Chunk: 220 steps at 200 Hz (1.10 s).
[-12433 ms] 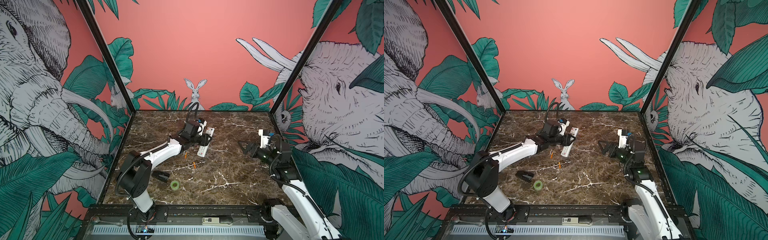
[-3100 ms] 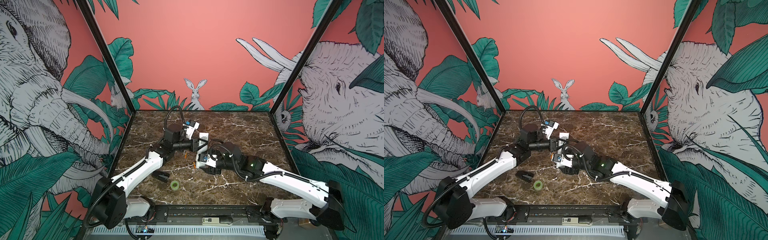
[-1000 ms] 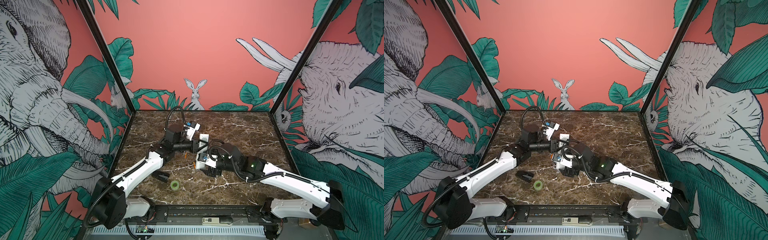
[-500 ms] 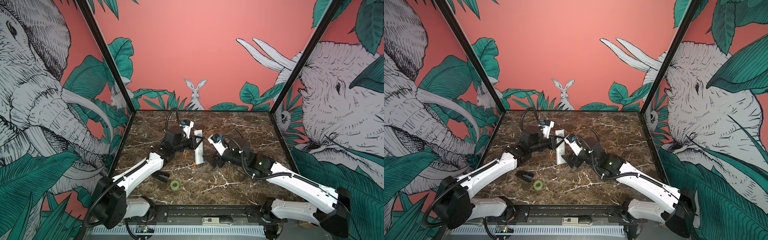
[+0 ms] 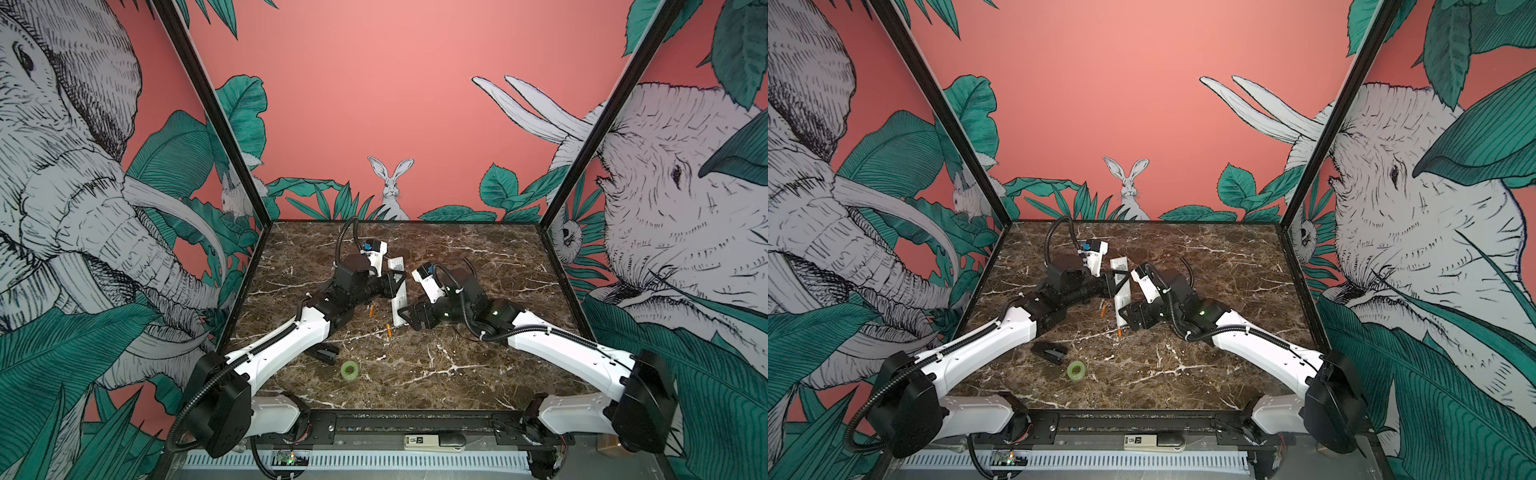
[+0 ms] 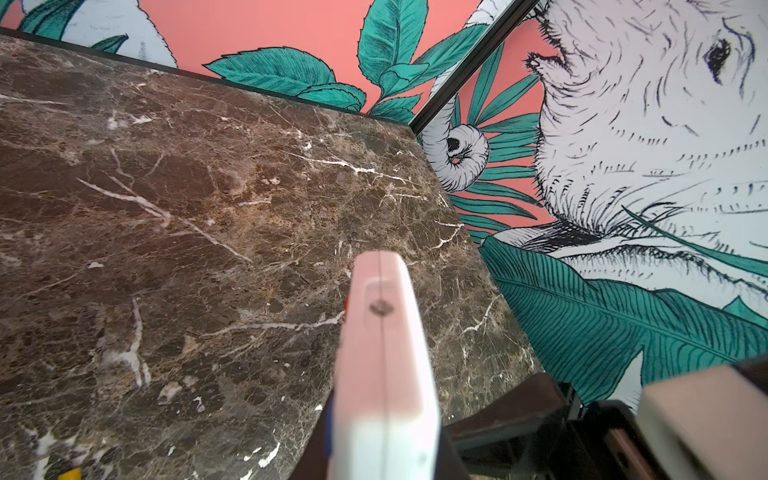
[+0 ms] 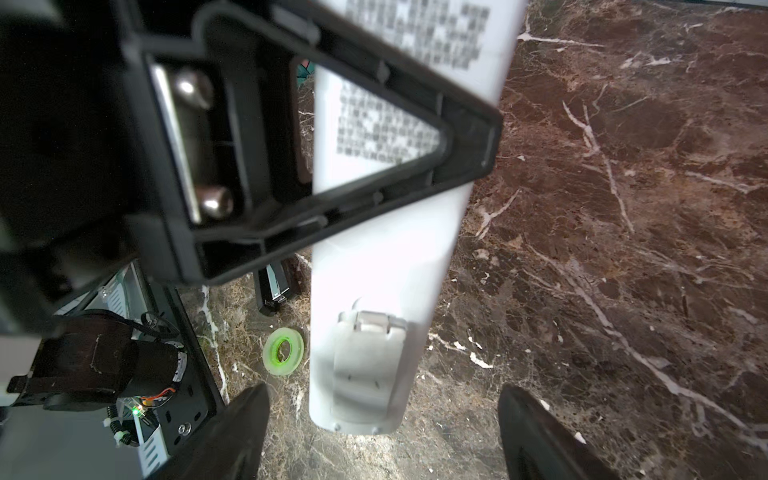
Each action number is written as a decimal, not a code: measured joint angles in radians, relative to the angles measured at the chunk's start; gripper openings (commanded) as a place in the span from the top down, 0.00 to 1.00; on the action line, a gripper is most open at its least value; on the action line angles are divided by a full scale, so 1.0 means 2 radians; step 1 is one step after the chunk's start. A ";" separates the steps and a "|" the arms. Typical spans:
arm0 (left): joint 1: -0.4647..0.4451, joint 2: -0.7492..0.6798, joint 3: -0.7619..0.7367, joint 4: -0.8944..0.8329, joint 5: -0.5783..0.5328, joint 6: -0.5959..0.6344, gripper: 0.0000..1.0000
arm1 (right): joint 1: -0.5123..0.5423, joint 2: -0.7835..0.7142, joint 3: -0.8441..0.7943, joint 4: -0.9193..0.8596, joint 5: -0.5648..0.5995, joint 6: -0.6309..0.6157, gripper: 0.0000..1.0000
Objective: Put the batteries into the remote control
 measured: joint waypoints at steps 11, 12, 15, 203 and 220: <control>-0.003 0.000 0.000 0.000 -0.001 0.000 1.00 | -0.002 0.000 0.000 0.004 -0.001 0.002 0.15; -0.003 0.000 0.000 0.000 -0.001 0.000 1.00 | -0.002 0.000 0.000 0.004 -0.001 0.003 0.15; -0.003 0.000 0.000 0.000 -0.002 0.000 1.00 | -0.002 0.000 0.000 0.006 -0.002 0.004 0.16; -0.015 0.029 0.010 0.000 -0.010 0.000 1.00 | -0.014 0.031 0.000 0.029 -0.024 0.024 0.49; -0.015 0.029 0.010 0.000 -0.010 0.001 1.00 | -0.015 0.032 0.000 0.030 -0.024 0.024 0.51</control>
